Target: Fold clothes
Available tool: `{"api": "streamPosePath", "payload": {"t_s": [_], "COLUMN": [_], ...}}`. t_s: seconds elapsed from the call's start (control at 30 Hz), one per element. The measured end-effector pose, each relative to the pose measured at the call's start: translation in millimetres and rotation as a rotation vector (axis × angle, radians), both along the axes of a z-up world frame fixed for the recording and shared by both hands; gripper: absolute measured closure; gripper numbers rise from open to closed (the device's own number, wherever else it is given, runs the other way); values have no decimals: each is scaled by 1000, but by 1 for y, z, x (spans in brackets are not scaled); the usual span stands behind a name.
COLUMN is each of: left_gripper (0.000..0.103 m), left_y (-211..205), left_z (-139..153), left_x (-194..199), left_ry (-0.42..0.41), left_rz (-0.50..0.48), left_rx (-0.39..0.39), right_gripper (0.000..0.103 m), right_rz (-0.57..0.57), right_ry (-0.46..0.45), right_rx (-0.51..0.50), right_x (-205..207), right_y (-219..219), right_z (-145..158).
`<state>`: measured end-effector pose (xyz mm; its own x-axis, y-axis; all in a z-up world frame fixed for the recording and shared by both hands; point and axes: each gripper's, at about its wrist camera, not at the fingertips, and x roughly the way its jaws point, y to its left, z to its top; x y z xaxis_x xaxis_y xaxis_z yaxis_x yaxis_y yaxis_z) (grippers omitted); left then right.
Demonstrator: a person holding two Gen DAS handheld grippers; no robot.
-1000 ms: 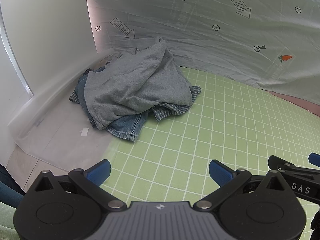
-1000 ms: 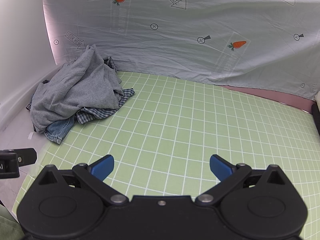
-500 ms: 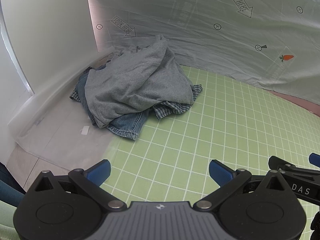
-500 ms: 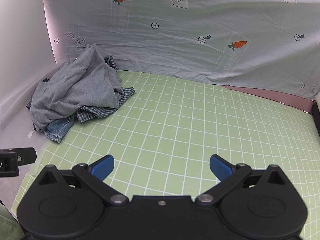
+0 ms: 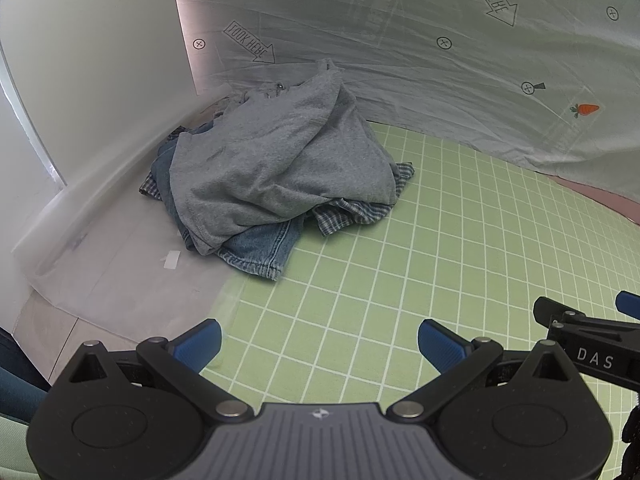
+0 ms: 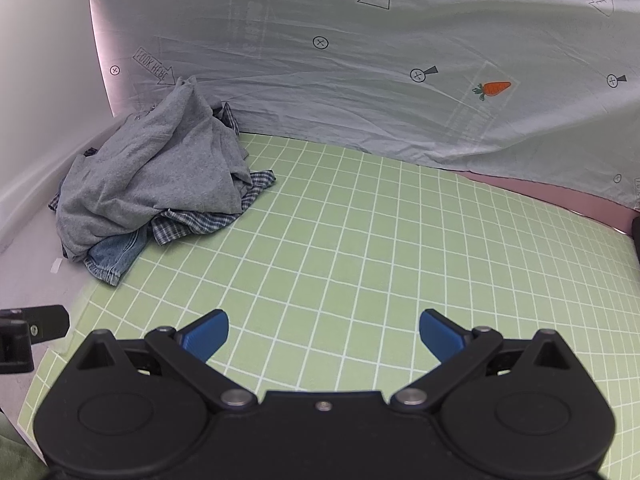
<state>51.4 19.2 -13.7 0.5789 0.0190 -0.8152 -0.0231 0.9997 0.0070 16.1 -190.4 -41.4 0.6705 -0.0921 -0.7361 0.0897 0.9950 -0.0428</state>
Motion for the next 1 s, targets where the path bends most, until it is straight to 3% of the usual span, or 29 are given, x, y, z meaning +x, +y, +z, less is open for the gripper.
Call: {"api": "streamPosePath", "payload": {"t_s": [0.2,0.33,0.6,0.77,1.0], "left_gripper": [0,0,1,5,5], "left_y": [24,39,83,120,131], "left_z": [-8,-13,-38,-67,-90], "left_x": [47,79,157,199,214], "left_ry": [8,13,62,124,158], "left_rz": [78,129,218,252,254], "left_rx": [8,14,30,-11,-96], "right_gripper": [1,8,17,24,27], "right_rz": [26,42,76,120,190], "right_ry": [-15,-5,-27,-25,31], "right_rx": [-4,-27,54,103,235], "right_x": [49,93,196,261,319], "right_y": [7,16,37,61,95], "right_z": [-2,-10,-22,-38,-70]}}
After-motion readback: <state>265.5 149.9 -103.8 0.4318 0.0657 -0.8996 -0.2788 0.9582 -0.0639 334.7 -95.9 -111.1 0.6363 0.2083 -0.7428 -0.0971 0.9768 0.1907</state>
